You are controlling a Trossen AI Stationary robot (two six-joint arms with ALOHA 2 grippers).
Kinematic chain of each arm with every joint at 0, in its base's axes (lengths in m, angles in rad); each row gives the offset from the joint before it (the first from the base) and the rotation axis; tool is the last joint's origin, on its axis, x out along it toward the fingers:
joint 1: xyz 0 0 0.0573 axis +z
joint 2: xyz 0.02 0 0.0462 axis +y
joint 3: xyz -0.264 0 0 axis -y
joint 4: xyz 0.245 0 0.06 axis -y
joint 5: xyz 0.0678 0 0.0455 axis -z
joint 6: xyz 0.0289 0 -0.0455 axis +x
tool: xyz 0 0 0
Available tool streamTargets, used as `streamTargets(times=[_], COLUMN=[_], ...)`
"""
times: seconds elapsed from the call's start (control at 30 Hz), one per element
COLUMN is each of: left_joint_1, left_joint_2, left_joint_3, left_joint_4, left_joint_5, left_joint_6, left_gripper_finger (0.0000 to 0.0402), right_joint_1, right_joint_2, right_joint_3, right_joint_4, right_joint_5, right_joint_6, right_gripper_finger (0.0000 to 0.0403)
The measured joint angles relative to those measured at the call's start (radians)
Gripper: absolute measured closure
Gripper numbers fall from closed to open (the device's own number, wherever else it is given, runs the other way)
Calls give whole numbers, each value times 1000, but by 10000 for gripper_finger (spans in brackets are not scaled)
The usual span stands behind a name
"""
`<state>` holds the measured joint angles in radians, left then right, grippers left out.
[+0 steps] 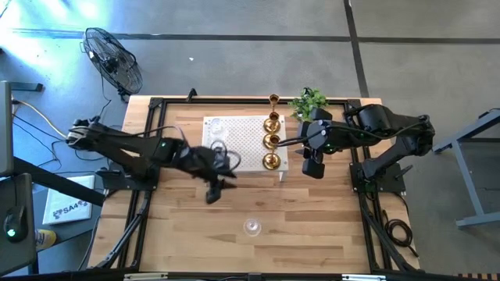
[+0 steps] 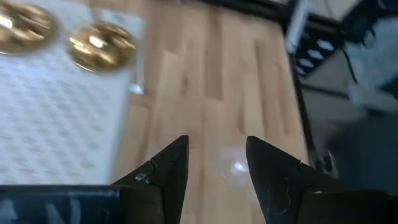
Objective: Pick & Place candle stick holders
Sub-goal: Put the transparent glass candle holder on the shelf aligned with the other transparent glass candle holder
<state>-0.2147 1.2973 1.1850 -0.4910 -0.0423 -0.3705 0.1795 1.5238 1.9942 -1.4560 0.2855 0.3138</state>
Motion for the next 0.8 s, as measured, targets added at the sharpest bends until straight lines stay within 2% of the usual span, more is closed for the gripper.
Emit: streamTargets(times=[0.2,0.3,0.37,0.5,0.63,0.8], left_joint_1=[-137,-213,-262,-343,-383,-381], left_joint_2=[0,16,27,53,90,146], left_joint_3=[0,-1,-1,-1,-1,-1], left_joint_4=[-65,-67,-54,-49,-41,-29], left_joint_5=[5,6,-25,-160,-262,-283], left_joint_6=[11,114,205,318,312,262], left_gripper_finger=[245,245,245,245,245,245], right_joint_1=[0,2,6,31,74,146], right_joint_2=[0,0,0,0,0,-5], right_joint_3=[-27,-69,-106,-187,-268,-369], right_joint_4=[16,16,20,24,23,9], right_joint_5=[-4,-11,-11,-11,21,-2], right_joint_6=[3,2,3,26,107,224], right_gripper_finger=[265,265,265,265,265,265])
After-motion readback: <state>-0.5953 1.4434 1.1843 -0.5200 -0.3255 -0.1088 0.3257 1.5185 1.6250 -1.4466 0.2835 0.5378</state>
